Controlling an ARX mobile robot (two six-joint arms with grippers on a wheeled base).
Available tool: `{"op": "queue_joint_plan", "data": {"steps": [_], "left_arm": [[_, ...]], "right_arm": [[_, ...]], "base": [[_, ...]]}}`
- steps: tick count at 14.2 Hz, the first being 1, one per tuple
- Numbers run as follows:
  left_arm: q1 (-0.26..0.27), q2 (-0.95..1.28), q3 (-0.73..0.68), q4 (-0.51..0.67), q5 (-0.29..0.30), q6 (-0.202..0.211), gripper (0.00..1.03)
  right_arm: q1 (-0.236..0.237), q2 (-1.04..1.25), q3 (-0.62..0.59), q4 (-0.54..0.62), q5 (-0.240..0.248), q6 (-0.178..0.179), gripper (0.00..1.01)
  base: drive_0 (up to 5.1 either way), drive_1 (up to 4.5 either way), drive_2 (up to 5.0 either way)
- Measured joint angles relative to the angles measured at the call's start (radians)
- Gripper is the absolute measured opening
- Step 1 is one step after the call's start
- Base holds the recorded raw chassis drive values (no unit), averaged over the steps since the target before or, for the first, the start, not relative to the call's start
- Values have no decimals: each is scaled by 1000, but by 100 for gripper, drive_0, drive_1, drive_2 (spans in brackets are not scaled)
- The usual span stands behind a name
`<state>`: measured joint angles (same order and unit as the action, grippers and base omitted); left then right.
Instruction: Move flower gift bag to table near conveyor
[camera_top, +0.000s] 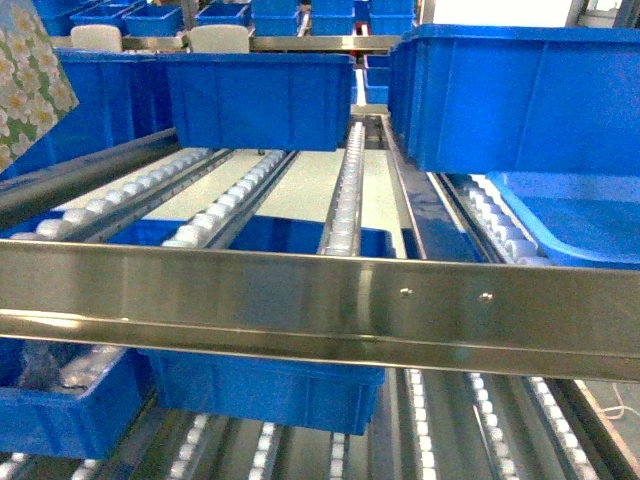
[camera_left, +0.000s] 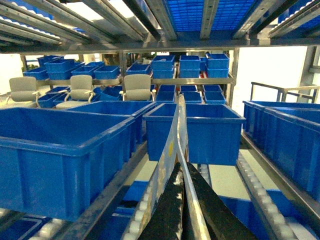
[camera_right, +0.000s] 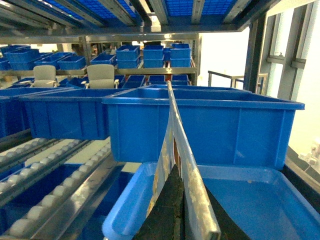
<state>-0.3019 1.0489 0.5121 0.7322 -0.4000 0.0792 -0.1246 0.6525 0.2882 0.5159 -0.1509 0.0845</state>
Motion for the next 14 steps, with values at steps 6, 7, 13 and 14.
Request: {"op": "queue_joint_plan", "data": {"steps": [6,7,13,14], "left_arm": [[0,0,0,0,0,0,2],[0,0,0,-2,0,0,2],[0,0,0,-2,0,0,2],[0,0,0,-1,0,0,2]], "right_arm": [[0,0,0,2,0,0,2],[0,0,0,0,0,0,2],[0,0,0,-2,0,0,2],[0,0,0,0,0,0,2]], "base": [[-498,145,324],[-498,145,324],[-498,145,324],[-498,145,324]]}}
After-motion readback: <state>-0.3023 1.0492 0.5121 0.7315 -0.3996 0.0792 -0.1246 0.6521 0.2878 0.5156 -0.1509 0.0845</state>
